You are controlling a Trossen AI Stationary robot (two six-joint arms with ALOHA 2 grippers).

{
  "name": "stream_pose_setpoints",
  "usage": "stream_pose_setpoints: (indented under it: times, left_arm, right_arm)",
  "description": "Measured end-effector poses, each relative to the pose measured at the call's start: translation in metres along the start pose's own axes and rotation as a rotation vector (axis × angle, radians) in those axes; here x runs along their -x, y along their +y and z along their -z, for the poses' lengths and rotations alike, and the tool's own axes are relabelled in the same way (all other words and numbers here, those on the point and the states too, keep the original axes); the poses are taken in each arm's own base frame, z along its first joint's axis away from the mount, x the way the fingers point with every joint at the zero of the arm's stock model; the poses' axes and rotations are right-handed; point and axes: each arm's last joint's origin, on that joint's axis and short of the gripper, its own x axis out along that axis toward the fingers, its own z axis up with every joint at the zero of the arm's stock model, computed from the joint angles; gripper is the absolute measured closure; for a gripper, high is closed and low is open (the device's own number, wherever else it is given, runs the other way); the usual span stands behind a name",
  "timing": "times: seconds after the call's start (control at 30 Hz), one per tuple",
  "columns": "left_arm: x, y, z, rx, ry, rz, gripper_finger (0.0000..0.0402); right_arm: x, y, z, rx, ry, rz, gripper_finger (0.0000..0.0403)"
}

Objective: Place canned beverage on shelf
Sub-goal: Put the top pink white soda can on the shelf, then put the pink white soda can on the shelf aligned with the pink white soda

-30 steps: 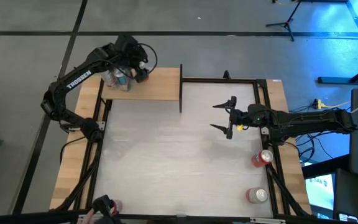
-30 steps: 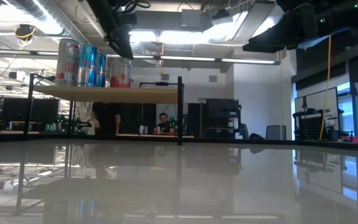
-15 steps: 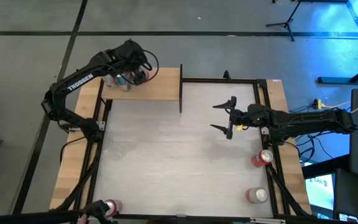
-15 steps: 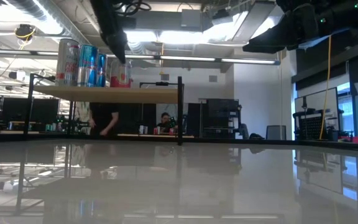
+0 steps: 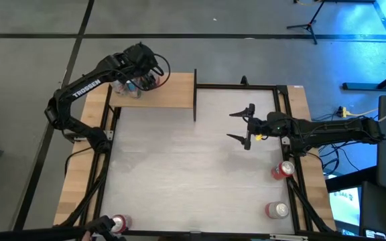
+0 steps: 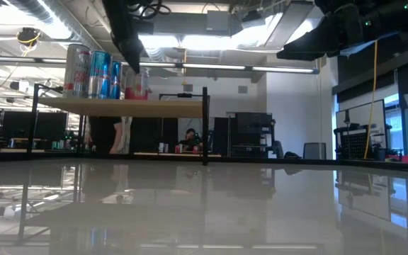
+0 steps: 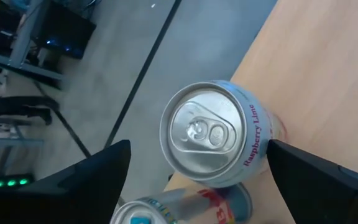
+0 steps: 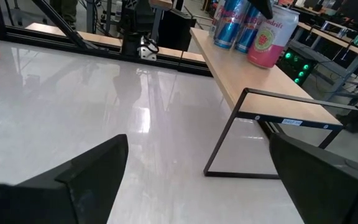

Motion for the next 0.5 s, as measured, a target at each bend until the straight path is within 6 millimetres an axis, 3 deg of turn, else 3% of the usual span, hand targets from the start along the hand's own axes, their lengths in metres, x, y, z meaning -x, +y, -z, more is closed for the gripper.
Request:
stream_pose_setpoints:
  times: [0.27, 0.5]
  left_arm:
    - [-0.0001, 0.0012, 0.0029, -0.01, 0.047, -0.06, 0.0035]
    - [0.004, -0.007, -0.002, -0.029, -0.001, -0.006, 0.0035]
  right_arm:
    - [0.0, 0.0, 0.0, 0.0, 0.0, 0.0, 0.0015]
    - [0.0, 0.0, 0.0, 0.0, 0.0, 0.0, 0.0015]
